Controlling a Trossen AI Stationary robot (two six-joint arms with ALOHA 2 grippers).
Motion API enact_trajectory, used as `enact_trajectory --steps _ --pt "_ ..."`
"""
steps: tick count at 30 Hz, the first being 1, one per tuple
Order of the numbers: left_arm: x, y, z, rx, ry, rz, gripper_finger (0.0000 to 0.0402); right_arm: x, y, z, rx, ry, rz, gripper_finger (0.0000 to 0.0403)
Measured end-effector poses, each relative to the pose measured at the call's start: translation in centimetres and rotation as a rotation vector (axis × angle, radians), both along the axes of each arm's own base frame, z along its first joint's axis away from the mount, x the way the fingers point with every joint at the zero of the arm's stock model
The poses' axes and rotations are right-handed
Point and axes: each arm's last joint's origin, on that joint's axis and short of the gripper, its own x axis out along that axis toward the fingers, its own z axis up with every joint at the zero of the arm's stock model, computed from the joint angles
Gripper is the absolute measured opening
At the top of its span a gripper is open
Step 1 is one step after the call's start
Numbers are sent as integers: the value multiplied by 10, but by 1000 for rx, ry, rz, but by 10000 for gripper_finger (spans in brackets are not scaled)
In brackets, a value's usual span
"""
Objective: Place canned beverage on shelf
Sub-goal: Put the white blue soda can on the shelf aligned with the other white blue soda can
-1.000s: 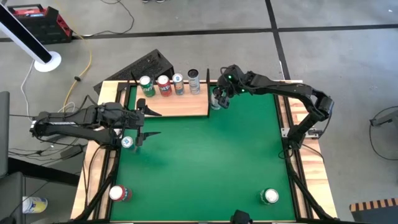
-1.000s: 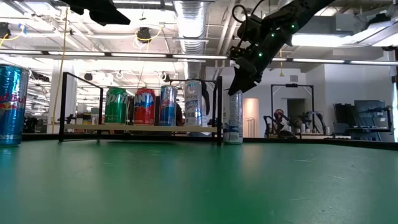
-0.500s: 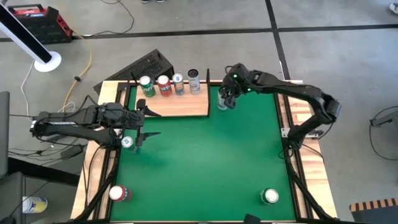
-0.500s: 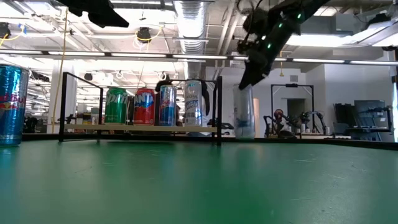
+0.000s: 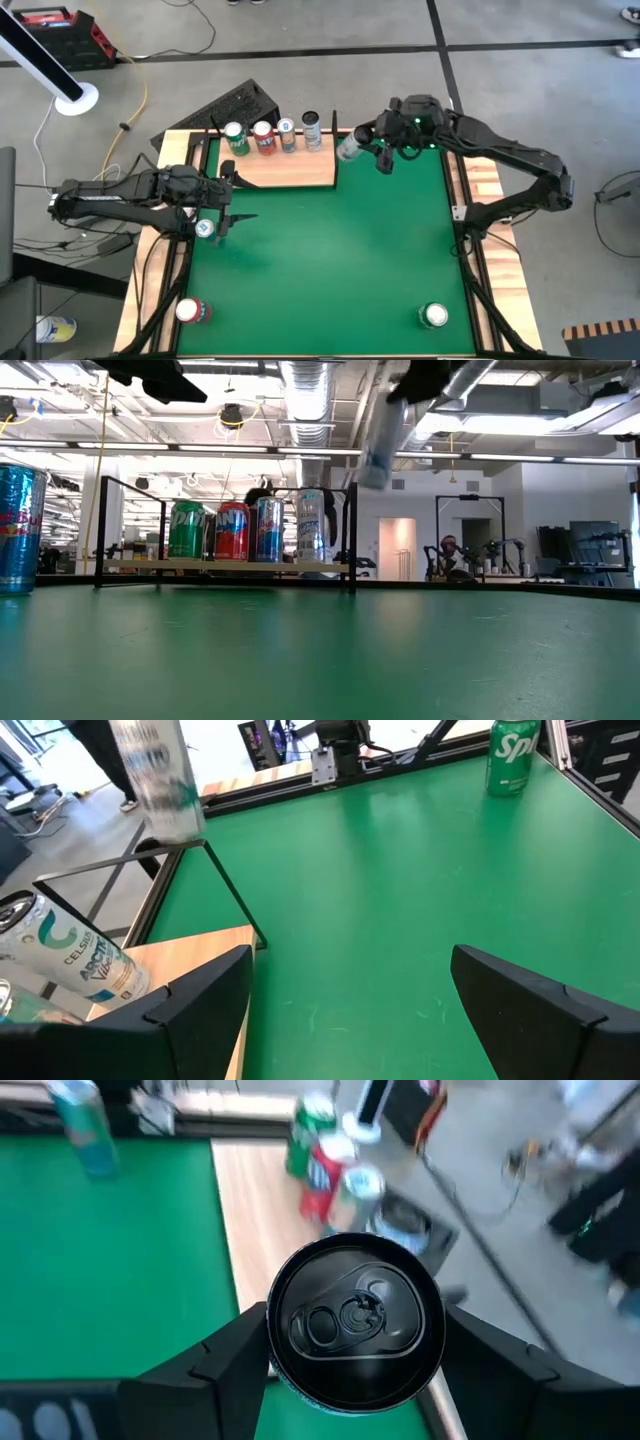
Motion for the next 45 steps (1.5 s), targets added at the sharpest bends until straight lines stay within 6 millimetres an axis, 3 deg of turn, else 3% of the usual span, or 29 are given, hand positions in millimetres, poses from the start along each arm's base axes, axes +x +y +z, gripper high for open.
enact_trajectory --steps 5,14,21,29,45 --pt "0 0 0 0 0 0 327 15 20 21 -103 -30 135 272" --pt "0 0 0 -1 0 1 327 82 27 17 -138 1 502 272" --pt "0 0 0 -30 -3 10 327 137 22 -24 97 74 794 272" --pt "0 0 0 -44 -3 15 327 177 45 -82 177 237 846 272" --pt "3 0 -2 -56 12 17 327 202 91 -115 124 301 900 282"
